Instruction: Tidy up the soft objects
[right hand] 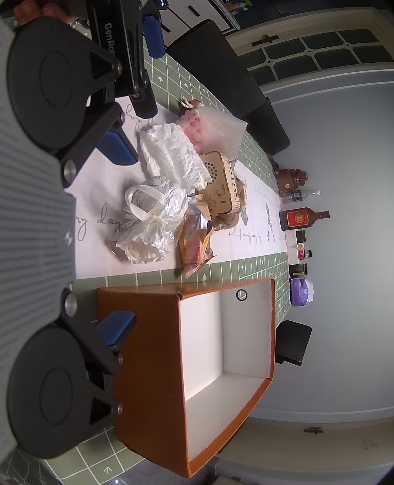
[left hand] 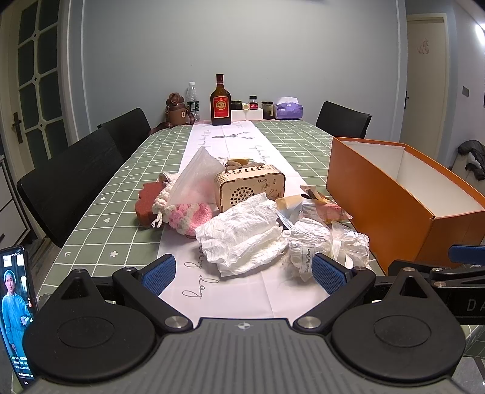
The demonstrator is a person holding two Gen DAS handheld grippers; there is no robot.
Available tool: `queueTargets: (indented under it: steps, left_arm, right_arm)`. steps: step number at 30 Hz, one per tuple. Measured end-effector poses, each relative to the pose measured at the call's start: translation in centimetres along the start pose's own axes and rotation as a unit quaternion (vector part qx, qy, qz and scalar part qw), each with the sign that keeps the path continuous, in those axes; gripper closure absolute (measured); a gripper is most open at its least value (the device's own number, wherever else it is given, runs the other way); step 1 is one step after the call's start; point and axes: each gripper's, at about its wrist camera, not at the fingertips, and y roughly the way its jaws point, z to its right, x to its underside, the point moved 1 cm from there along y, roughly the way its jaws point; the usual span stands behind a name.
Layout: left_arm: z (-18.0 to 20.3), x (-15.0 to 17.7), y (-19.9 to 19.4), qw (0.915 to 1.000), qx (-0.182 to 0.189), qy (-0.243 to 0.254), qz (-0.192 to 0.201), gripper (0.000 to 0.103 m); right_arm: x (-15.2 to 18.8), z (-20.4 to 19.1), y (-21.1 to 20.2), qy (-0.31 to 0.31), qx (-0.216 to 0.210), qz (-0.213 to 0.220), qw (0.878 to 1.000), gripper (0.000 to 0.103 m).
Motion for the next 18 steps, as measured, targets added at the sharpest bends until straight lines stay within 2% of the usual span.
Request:
queueTargets:
  steps: [18]
  left_arm:
    - [0.39, 0.0, 0.12, 1.0, 0.005, 0.001, -0.002, 0.0]
  right_arm:
    - [-0.13, -0.04, 0.2, -0.002, 0.004, -0.003, 1.0, 0.003]
